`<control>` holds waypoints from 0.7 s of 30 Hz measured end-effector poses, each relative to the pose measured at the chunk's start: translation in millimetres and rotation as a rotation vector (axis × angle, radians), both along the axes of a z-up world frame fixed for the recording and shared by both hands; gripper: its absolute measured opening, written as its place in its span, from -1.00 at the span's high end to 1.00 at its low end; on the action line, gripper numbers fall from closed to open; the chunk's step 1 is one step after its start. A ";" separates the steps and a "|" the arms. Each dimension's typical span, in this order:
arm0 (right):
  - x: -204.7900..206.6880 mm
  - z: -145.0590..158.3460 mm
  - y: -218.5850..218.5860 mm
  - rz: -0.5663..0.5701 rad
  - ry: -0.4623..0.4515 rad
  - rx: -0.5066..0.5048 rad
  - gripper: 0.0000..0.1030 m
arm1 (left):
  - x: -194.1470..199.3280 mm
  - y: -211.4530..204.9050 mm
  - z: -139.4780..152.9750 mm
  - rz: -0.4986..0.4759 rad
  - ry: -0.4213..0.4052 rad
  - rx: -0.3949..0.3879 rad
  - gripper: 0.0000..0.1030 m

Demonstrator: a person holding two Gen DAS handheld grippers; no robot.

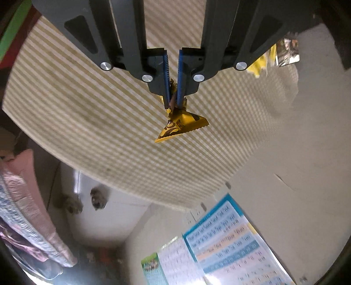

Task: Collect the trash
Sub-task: 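Grasp the yellow snack box with the left tool while the right tool grasps the gold wrapper, then carry the yellow box and gold wrapper in both tools over the red bin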

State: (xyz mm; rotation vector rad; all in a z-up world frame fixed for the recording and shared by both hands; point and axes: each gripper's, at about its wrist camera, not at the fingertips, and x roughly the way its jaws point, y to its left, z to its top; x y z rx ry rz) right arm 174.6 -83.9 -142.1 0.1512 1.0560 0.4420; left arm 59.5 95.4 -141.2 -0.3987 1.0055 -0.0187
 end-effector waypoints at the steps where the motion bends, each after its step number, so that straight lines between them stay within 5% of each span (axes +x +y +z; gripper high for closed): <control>1: -8.8 6.9 -8.6 -0.005 -0.013 0.008 0.88 | -1.1 -2.3 3.4 -0.004 -0.009 0.003 0.79; 21: -137.1 38.1 -124.8 -0.160 -0.081 0.047 0.88 | -30.7 -91.9 51.6 -0.178 -0.123 0.065 0.79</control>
